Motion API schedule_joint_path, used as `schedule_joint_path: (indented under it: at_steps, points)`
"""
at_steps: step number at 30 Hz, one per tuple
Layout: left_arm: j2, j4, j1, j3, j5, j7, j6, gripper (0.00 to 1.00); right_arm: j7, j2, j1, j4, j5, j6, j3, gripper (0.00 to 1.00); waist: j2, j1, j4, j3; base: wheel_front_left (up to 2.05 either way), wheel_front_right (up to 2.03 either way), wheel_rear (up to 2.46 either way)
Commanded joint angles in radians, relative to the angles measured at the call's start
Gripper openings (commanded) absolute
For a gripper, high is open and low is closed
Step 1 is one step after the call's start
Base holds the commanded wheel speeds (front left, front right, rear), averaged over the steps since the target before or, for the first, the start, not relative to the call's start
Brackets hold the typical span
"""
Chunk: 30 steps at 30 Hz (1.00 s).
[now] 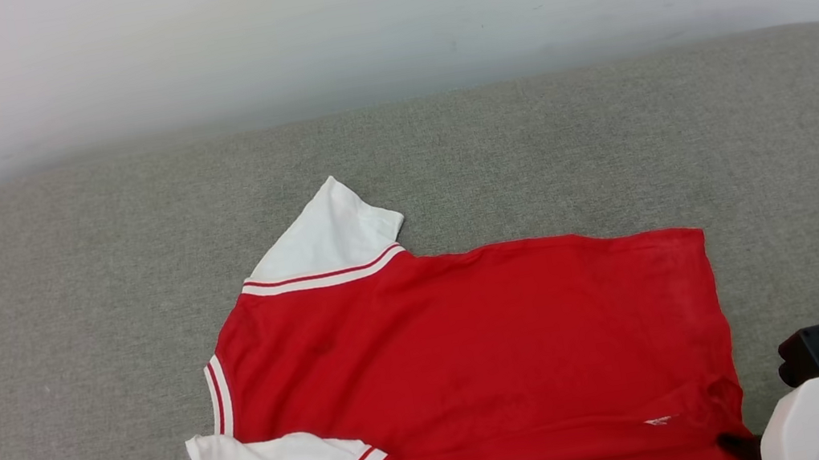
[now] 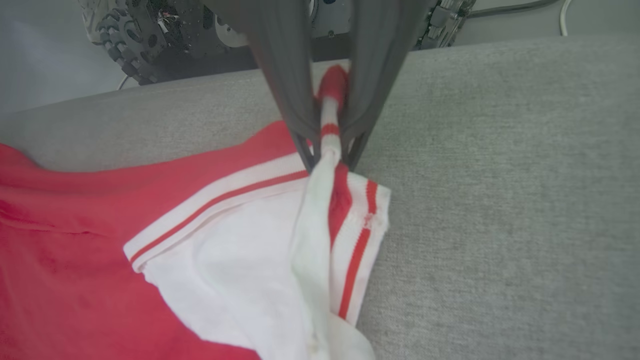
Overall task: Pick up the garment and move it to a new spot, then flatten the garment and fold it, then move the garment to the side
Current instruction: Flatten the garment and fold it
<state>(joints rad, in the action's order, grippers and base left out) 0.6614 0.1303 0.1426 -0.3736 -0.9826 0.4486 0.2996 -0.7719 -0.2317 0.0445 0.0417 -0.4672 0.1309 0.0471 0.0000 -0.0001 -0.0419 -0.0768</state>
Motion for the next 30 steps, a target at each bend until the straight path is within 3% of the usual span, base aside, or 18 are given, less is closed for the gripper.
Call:
schedule_joint_path:
  at_steps: [1, 2, 3, 4, 5, 11, 18, 25, 30]
  points:
    - [-0.011, -0.005, 0.009, 0.003, -0.008, -0.009, 0.001, 0.00, 0.006, 0.009, 0.014, -0.003, -0.001, 0.000, -0.007, 0.00, 0.0000, 0.0001, 0.001, -0.003, 0.00, 0.00, 0.00]
    - [-0.015, -0.013, 0.008, 0.000, -0.005, -0.015, -0.003, 0.00, 0.015, 0.017, 0.019, -0.001, -0.003, 0.000, -0.010, 0.15, 0.0000, 0.0001, 0.001, -0.004, 0.00, 0.00, 0.00]
    - [-0.024, -0.021, 0.004, -0.006, -0.006, -0.018, -0.009, 0.00, 0.030, 0.021, 0.021, 0.000, 0.004, 0.000, -0.013, 1.00, 0.0000, 0.0001, 0.001, -0.006, 0.00, 0.00, 0.00]
    - [-0.033, -0.028, -0.003, -0.012, -0.007, -0.021, -0.015, 0.38, 0.048, 0.025, 0.021, 0.004, 0.009, 0.000, -0.015, 1.00, 0.0000, 0.0001, 0.003, -0.006, 0.00, 0.00, 0.00]
    - [-0.038, -0.037, -0.015, -0.014, 0.003, -0.032, -0.018, 1.00, 0.075, 0.032, 0.021, 0.005, 0.012, 0.000, -0.020, 1.00, 0.0000, 0.0001, 0.004, -0.006, 0.00, 0.00, 0.00]
    - [-0.070, -0.086, -0.063, -0.022, 0.052, -0.109, -0.036, 1.00, 0.317, 0.063, 0.034, 0.001, 0.070, 0.000, -0.056, 1.00, 0.0000, 0.0001, 0.008, 0.023, 0.00, 0.00, 0.00]
    - [-0.105, -0.097, -0.112, -0.015, 0.149, -0.269, -0.028, 1.00, 0.567, 0.102, 0.060, -0.034, 0.178, 0.000, -0.096, 1.00, 0.0000, 0.0001, 0.002, 0.074, 0.00, 0.00, 0.00]
    - [-0.147, -0.120, -0.217, -0.023, 0.235, -0.399, -0.043, 1.00, 0.648, 0.131, 0.061, -0.113, 0.251, 0.000, -0.116, 1.00, 0.0000, 0.0001, -0.017, 0.077, 0.00, 0.00, 0.00]
    - [-0.179, -0.178, -0.351, -0.030, 0.255, -0.423, -0.072, 1.00, 0.657, 0.141, 0.029, -0.178, 0.273, 0.000, -0.110, 1.00, 0.0000, 0.0001, -0.043, 0.028, 0.00, 0.00, 0.00]
